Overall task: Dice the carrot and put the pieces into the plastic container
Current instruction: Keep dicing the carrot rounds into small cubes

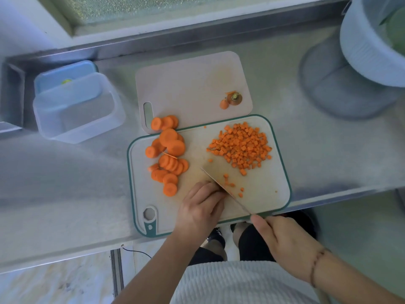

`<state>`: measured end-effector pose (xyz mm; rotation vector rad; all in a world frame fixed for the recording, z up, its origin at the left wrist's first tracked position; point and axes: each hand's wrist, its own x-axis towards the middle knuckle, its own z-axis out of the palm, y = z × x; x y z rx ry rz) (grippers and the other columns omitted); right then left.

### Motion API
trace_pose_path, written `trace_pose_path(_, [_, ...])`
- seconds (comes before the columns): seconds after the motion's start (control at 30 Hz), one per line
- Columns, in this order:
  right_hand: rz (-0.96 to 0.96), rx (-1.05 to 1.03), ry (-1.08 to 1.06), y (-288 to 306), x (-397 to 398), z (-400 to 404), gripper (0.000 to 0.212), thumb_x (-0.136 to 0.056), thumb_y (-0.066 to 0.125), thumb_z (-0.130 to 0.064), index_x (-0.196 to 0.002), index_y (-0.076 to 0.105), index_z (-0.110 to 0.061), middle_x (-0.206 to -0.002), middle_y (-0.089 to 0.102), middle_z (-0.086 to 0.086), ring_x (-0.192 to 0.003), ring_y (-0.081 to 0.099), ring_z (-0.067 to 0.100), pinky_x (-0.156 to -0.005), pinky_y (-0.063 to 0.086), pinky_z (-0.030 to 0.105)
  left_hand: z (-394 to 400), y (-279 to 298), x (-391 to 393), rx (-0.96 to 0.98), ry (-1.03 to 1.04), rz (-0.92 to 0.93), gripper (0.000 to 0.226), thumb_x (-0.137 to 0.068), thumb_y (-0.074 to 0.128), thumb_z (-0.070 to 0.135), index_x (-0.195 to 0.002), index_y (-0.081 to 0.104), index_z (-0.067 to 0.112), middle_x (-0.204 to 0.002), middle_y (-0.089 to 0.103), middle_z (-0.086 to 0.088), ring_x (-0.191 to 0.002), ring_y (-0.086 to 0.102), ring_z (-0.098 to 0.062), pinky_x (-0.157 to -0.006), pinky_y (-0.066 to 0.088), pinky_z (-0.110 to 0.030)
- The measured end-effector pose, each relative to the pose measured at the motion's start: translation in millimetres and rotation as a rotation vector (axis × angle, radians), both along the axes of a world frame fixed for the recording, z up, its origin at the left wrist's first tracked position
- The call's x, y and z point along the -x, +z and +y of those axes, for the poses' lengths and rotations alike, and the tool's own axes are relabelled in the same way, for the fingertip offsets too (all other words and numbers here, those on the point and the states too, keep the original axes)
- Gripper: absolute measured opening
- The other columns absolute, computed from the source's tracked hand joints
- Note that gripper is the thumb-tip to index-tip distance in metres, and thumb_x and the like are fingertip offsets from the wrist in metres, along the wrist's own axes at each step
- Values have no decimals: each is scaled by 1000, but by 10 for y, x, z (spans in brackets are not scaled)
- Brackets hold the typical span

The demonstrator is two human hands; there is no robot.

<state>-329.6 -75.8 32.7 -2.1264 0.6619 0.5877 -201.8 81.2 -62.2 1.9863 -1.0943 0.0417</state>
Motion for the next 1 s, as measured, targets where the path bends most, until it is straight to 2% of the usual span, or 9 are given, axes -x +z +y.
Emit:
trace_pose_path(0.07, [-38,5,-9,-72,-169,37,71,-84,12,-73,-58,45,-15,-52,48,-2,-49,44,10,-59,43,31,-1,-1,-13,4,-2,7,7,-92,71,4,-92,78,2,-101,72,-7,-95,66,-26,-86,55,-35])
trace_pose_path(0.13, [-56,-8,-10,-78,-336,33,66,-84,16,-69,-56,39,-14,-51,42,0,-48,39,11,-57,40,31,7,3,-21,5,-3,8,3,-89,75,2,-91,77,2,-100,71,-7,-93,66,-27,-84,55,-37])
trace_pose_path(0.27, [-78,-41,-41,44,-304,-56,61,-85,23,-67,-55,33,-15,-45,32,-6,-44,32,8,-49,31,22,63,21,5,-2,-3,-42,5,-85,79,1,-89,77,3,-98,69,-11,-91,64,-31,-83,54,-40])
trace_pose_path(0.43, [-51,-60,-22,171,-11,-41,52,-88,26,-61,-50,48,-33,-46,38,-5,-47,38,9,-53,34,17,79,2,23,2,17,-22,7,-84,77,-2,-89,76,1,-99,69,-9,-95,62,-28,-88,54,-37])
trace_pose_path(0.53, [-6,-18,-17,110,32,5,53,-85,21,-65,-54,36,-25,-47,34,-2,-48,36,10,-52,34,23,67,-14,13,3,-3,-7,6,-85,75,-4,-88,76,1,-99,71,-7,-95,66,-27,-89,54,-38])
trace_pose_path(0.63, [-10,17,9,7,-119,78,60,-81,16,-69,-56,37,-19,-47,36,-5,-47,37,10,-54,36,24,66,-22,10,10,2,0,5,-86,74,-4,-87,76,1,-100,73,-8,-96,68,-26,-89,55,-37])
trace_pose_path(0.77, [-48,-32,-43,-24,-330,71,60,-85,23,-65,-54,34,-15,-45,34,-6,-44,34,8,-49,32,22,70,8,-2,24,16,35,6,-83,77,-4,-87,76,1,-96,69,-8,-93,64,-25,-84,55,-35])
trace_pose_path(0.9, [-60,-83,-108,62,-192,-7,58,-86,27,-63,-55,32,-14,-44,29,-7,-44,30,8,-49,30,22,119,43,4,28,66,47,7,-81,78,-4,-86,77,1,-93,68,-9,-89,62,-25,-84,54,-34])
trace_pose_path(1.0, [-70,-104,-100,157,-86,10,55,-91,29,-57,-53,37,-18,-43,37,-6,-44,37,8,-52,33,16,175,39,-3,29,126,45,9,-80,78,-4,-86,77,2,-93,68,-9,-88,63,-27,-85,53,-32])
